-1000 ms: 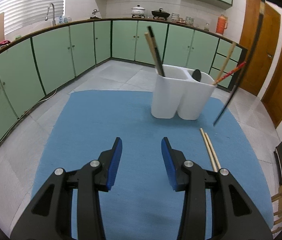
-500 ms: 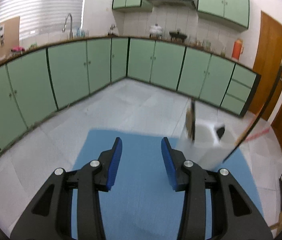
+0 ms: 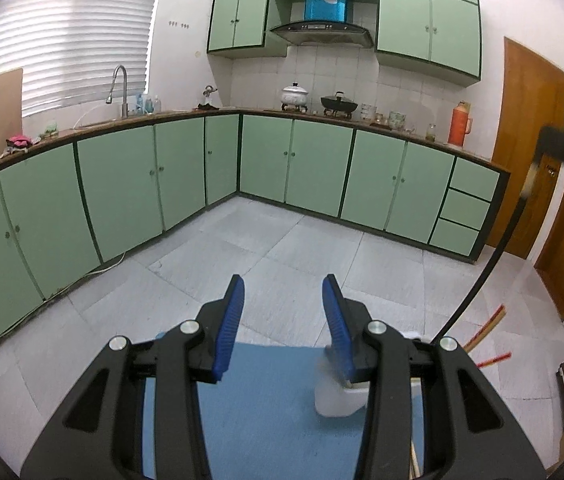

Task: Organize utensils
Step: 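Lower the black chopstick into the white holder and open the right tool, then withdraw the right tool and move it toward the red-patterned wooden chopsticks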

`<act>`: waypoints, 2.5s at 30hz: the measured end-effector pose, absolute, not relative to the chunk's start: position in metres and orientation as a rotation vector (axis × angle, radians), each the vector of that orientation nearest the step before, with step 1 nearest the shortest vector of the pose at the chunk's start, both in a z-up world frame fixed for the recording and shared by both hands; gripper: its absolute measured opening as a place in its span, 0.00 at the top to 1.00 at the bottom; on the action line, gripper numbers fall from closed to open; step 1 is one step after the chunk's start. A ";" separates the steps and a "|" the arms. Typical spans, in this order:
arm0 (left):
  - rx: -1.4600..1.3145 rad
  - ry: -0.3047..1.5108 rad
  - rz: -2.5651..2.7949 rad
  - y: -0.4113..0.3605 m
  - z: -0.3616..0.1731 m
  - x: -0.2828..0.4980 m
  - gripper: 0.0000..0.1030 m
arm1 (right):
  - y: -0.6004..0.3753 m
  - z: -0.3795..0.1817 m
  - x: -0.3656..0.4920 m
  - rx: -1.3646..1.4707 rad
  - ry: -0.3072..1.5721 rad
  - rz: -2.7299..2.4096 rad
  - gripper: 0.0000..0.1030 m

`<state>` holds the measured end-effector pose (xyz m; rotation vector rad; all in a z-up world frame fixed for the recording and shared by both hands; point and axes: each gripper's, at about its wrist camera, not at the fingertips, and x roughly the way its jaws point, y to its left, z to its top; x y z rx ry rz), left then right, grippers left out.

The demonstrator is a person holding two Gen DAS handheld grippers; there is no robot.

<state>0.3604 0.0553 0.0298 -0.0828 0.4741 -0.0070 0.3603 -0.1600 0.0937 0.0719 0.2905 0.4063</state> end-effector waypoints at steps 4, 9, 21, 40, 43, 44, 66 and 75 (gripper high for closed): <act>-0.076 0.466 -0.008 0.048 0.036 0.371 0.61 | -0.158 0.078 0.371 0.089 0.303 0.418 0.94; -0.073 0.458 -0.007 0.043 0.037 0.382 0.61 | -0.157 0.064 0.382 0.097 0.313 0.430 0.94; -0.066 0.466 0.003 0.042 0.032 0.393 0.61 | -0.148 0.014 0.394 0.096 0.421 0.419 0.94; -0.055 0.484 0.008 0.047 0.018 0.381 0.61 | -0.138 -0.011 0.364 0.057 0.459 0.399 0.82; -0.057 0.485 0.004 0.047 0.016 0.374 0.60 | -0.145 -0.007 0.348 0.056 0.438 0.389 0.76; -0.058 0.484 0.001 0.047 0.014 0.369 0.60 | -0.148 -0.006 0.341 0.057 0.428 0.385 0.71; 0.015 0.658 -0.102 0.026 -0.103 0.218 0.38 | -0.225 -0.123 0.166 0.160 0.625 0.161 0.36; 0.074 0.811 -0.132 0.013 -0.172 0.188 0.36 | -0.212 -0.211 0.122 0.169 0.815 0.118 0.47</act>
